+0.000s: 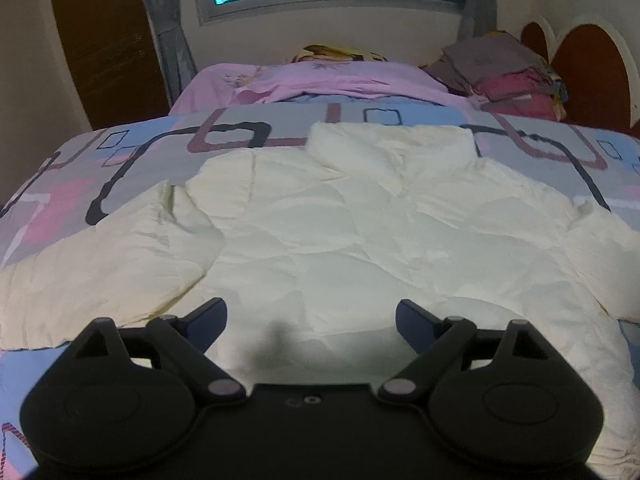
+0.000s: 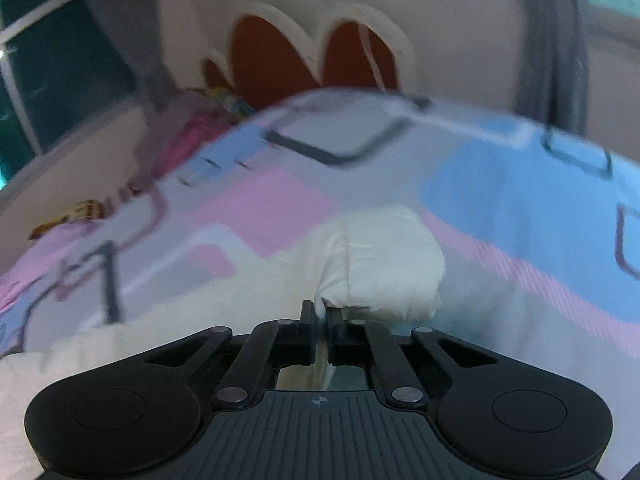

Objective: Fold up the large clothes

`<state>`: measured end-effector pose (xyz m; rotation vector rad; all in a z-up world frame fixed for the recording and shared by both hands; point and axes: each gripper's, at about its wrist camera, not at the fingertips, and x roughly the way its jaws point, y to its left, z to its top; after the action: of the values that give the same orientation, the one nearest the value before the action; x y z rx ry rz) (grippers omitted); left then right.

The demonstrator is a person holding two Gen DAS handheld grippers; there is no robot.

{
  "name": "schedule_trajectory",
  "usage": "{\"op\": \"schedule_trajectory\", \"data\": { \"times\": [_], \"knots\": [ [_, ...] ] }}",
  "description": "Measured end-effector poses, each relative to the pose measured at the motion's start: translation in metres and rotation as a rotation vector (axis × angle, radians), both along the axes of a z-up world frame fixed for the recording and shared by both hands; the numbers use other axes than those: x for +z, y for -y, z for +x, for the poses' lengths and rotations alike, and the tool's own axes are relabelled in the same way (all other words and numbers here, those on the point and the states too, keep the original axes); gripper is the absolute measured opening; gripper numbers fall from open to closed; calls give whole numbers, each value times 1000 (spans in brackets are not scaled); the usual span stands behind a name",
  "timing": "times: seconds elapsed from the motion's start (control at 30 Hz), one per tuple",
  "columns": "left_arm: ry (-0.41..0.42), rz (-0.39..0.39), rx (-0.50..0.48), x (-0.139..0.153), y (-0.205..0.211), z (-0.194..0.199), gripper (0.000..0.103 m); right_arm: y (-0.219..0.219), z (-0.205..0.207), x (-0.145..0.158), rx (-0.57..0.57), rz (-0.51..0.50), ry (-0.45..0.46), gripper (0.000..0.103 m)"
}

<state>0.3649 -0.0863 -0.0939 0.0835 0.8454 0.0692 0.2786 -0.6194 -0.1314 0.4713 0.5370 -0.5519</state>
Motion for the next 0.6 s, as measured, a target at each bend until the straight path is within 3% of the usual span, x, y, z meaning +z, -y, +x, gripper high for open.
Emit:
{"op": "schedule_trajectory", "data": {
  "times": [0.17, 0.33, 0.47, 0.6],
  "knots": [
    [14, -27, 18, 1, -26, -1, 91, -82, 21, 44, 171, -97, 95, 4],
    [19, -47, 29, 3, -60, -3, 91, -195, 41, 68, 386, -167, 161, 4],
    [30, -53, 49, 8, -87, -2, 91, -282, 57, 65, 553, -153, 170, 4],
    [36, -66, 71, 11, -112, -2, 91, -355, 72, 37, 690, -110, 110, 4]
  ]
}}
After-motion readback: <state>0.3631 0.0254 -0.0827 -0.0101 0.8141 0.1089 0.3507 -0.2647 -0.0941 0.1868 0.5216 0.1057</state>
